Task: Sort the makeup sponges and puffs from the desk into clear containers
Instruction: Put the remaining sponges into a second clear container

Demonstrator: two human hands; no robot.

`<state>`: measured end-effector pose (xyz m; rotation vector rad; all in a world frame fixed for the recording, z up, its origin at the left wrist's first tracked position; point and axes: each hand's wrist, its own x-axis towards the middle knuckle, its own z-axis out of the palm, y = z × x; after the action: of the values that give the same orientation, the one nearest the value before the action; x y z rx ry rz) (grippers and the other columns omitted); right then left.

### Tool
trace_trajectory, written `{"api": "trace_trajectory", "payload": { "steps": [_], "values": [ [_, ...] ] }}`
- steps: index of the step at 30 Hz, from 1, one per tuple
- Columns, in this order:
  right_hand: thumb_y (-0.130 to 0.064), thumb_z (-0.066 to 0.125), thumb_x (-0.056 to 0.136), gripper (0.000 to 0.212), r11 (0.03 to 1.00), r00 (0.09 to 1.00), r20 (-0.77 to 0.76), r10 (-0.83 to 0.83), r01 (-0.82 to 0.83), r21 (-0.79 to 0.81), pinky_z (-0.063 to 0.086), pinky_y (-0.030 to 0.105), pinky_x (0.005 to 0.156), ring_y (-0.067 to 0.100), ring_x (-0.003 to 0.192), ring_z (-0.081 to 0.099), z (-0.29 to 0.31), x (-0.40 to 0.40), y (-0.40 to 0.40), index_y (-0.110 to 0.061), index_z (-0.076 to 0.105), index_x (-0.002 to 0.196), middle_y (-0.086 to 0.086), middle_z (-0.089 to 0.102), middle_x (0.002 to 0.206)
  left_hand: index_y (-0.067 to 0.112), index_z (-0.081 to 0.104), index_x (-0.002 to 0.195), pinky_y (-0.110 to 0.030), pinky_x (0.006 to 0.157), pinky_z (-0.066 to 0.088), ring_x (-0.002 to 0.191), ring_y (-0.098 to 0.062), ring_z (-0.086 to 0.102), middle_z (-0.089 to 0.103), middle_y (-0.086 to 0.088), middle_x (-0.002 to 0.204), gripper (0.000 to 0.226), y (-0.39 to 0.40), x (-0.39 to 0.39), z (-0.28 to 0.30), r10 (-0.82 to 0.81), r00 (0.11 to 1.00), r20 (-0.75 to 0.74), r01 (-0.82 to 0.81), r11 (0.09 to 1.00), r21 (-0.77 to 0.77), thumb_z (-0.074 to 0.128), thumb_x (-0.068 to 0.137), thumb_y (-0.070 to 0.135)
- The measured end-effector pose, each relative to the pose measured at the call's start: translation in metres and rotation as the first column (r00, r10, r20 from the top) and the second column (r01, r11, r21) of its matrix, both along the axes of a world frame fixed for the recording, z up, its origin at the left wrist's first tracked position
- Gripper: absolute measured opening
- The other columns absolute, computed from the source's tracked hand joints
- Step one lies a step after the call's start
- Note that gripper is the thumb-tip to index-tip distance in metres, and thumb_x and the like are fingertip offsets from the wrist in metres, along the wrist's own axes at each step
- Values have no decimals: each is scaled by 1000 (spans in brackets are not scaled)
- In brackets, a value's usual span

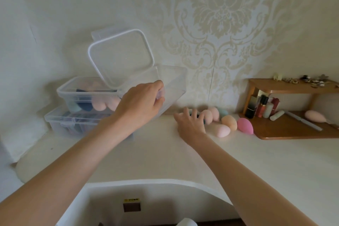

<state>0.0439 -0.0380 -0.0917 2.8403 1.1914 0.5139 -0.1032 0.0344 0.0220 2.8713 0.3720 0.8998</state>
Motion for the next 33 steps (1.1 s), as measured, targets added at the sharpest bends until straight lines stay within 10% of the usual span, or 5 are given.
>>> {"api": "trace_trajectory", "payload": {
  "steps": [9,17,22,29,33],
  "values": [
    [-11,30,94,48,988,988,51,-148,150,-36,20,50,110,32,129,34,10,39,-70,-5,26,142,15,36,138,25,28,65,-30,60,35,71,-30,51,56,1,75,29,-34,24,-43,-222,964,-144,222,975,-20,45,87,18],
    [-24,35,97,30,956,975,-207,-76,131,264,37,43,101,30,117,44,5,70,-124,-20,49,124,8,46,126,11,51,89,-17,59,36,55,1,44,58,7,86,9,-12,24,-67,-369,833,-413,341,929,-143,50,91,19],
    [-13,42,94,26,891,981,-192,1,86,447,37,39,95,30,108,51,6,65,-124,-13,52,118,10,49,122,23,38,82,-30,68,40,68,-14,45,57,0,86,15,-7,30,-71,-354,766,-536,369,926,-83,48,92,25],
    [-8,47,94,24,760,962,-234,142,46,649,45,31,74,26,88,56,35,57,-126,-6,44,117,8,51,115,26,58,92,-24,80,38,84,-8,48,52,13,87,18,-9,48,-67,-430,732,-529,408,898,-165,60,82,41],
    [-10,58,89,26,642,837,-452,308,167,748,45,27,80,16,98,54,71,48,-114,-8,49,114,-2,55,108,38,56,83,-22,86,44,88,-3,56,58,18,91,30,-1,52,-50,-473,861,-189,381,844,-377,55,63,60]
  ]
}}
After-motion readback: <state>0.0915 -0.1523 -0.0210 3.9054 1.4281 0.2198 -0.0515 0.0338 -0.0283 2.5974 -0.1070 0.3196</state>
